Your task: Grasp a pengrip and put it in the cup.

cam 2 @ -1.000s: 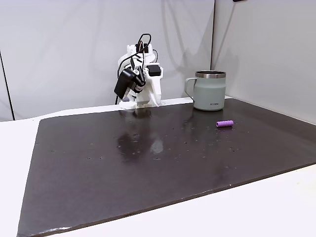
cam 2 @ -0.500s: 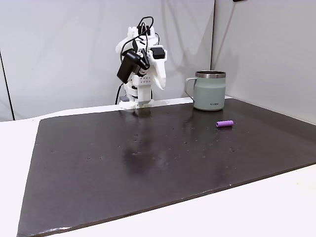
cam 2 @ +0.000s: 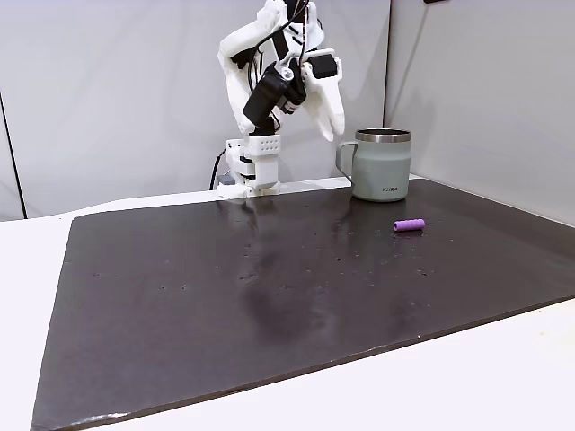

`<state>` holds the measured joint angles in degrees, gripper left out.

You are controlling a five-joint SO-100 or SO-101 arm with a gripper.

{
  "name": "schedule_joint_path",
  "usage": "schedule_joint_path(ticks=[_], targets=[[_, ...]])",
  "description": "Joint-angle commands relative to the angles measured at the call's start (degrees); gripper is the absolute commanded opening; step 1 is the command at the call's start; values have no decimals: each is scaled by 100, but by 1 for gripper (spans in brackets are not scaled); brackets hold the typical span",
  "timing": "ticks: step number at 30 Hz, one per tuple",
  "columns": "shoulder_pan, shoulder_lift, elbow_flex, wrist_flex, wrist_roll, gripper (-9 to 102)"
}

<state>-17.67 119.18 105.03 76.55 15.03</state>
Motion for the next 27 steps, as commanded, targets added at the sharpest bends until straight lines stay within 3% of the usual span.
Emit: schedule_joint_path(ticks=[1,9,16,27], targets=[[-211,-606,-817,26,448,24],[-545,-1837,-1547,-229,1327,27],[-448,-2628,-1819,-721,1652,36],[-220,-3894,-2443,-1292,2030,36]])
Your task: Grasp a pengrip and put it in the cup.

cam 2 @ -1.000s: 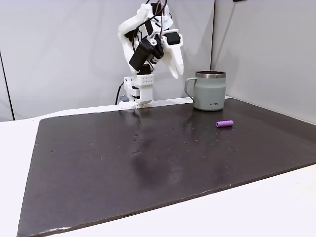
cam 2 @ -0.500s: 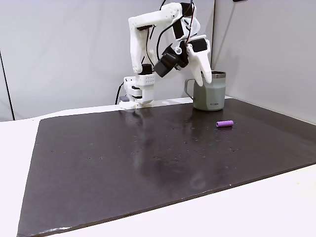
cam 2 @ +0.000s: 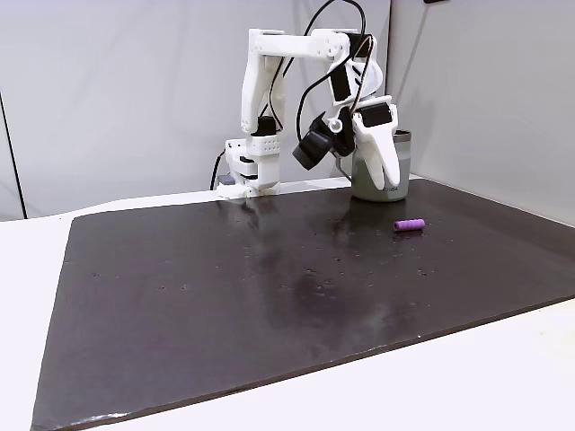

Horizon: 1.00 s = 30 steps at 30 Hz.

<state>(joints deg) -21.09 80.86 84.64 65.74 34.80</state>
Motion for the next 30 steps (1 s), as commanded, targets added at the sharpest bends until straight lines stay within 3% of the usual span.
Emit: schedule_joint_path(ticks=[1,20,30], targets=[[123,-149,-475,-246,62,36],[-853,-1485,-1020,-501,308,34],[-765,-1898,-923,-800,325,29]])
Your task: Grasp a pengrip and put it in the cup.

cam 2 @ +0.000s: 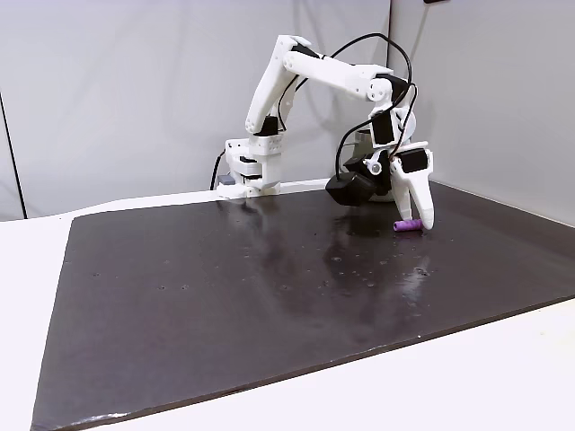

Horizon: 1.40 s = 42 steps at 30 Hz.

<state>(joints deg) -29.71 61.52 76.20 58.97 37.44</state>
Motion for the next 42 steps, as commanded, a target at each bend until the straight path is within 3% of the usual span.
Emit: schedule_joint_path(ticks=[1,9,17,25,42], targets=[[114,9,-62,-123,62,28],[316,-167,-53,-53,44,21],[369,-193,-88,-70,220,1],[492,-62,35,62,316,0],[1617,2540,-580,2435,-1336,0]])
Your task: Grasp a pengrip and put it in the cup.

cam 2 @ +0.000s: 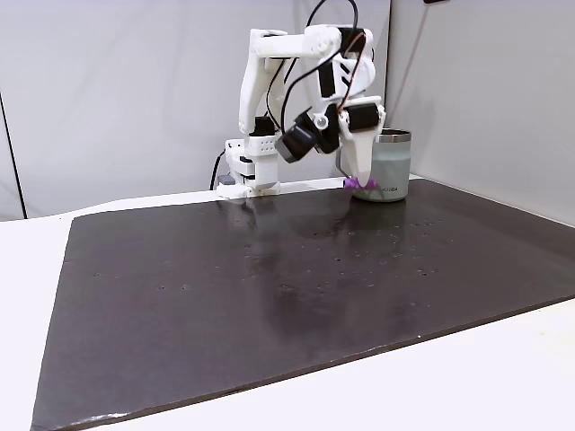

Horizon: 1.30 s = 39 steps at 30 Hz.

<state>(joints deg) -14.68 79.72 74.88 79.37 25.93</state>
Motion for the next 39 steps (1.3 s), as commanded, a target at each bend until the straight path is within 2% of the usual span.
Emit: schedule_joint_path(ticks=[1,9,18,23,39], targets=[[114,888,-501,545,-202,0],[-650,1969,-519,1283,-167,0],[-2373,2338,-483,1310,272,0],[-3138,2347,-413,1266,88,0],[-4148,2566,185,1371,-633,0]])
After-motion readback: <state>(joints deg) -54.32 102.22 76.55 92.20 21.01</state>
